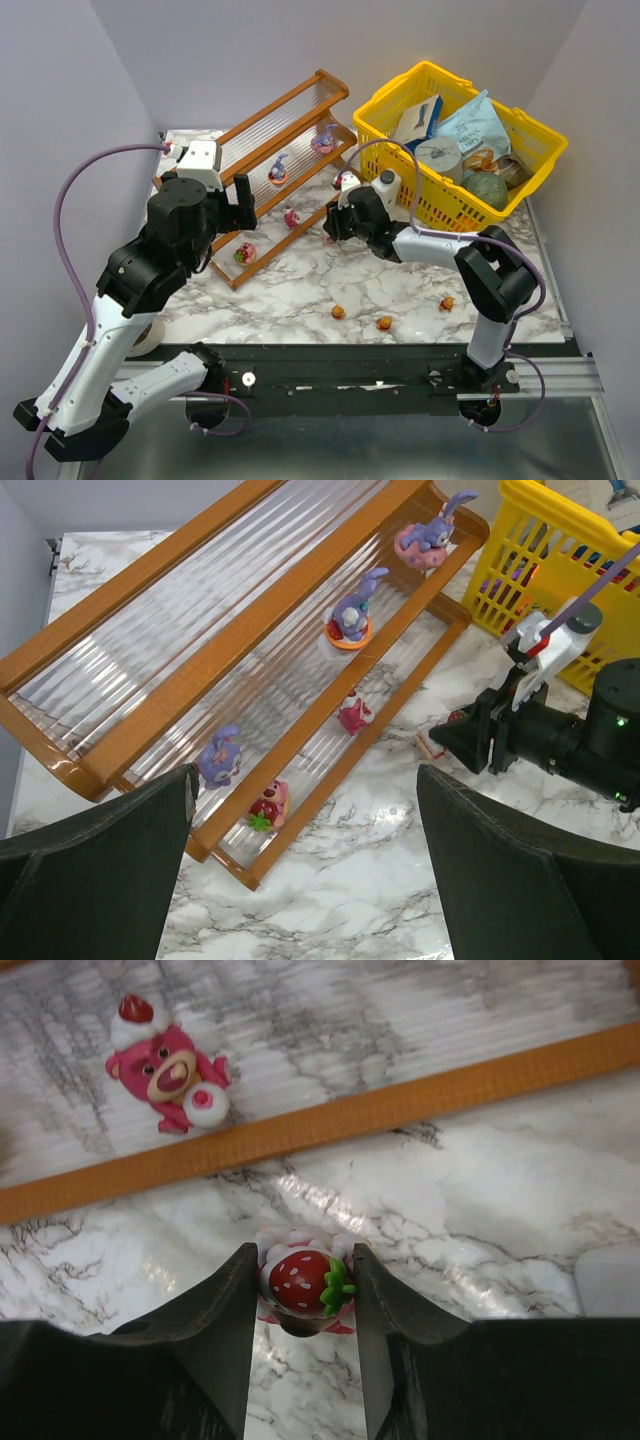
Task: Place and organize the plastic toys onto the shelf
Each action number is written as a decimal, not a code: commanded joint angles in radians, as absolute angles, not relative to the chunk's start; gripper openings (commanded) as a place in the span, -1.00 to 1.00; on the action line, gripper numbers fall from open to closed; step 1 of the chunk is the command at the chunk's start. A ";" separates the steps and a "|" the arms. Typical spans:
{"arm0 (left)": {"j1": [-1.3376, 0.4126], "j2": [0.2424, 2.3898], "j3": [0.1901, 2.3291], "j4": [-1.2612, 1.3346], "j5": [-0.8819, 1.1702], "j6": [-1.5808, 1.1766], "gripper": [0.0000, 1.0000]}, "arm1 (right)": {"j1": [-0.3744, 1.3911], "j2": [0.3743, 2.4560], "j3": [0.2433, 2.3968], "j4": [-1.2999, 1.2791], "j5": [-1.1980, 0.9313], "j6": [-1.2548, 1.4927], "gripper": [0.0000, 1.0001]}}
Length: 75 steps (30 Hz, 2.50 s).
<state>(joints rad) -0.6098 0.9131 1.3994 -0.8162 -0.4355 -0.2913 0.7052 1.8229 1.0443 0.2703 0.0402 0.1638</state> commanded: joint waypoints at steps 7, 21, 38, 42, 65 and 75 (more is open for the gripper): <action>-0.601 0.923 1.446 -0.764 -0.446 -0.261 0.98 | 0.632 1.851 1.230 0.267 0.043 0.055 -0.57; -0.600 0.911 1.351 -0.491 -0.476 -0.226 0.98 | 0.571 2.034 1.442 0.264 -0.146 -0.035 -0.54; -0.592 0.957 1.364 -0.439 -0.471 -0.160 0.98 | 0.565 2.097 1.551 0.164 -0.189 -0.006 -0.49; -0.591 0.959 1.370 -0.431 -0.469 -0.143 0.98 | 0.565 2.092 1.552 0.144 -0.190 0.043 -0.48; -0.574 0.960 1.365 -0.425 -0.454 -0.130 0.98 | 0.566 2.129 1.603 0.048 -0.167 0.150 -0.38; -0.563 0.979 1.379 -0.423 -0.443 -0.126 0.98 | 0.566 2.171 1.664 0.003 -0.169 0.202 -0.31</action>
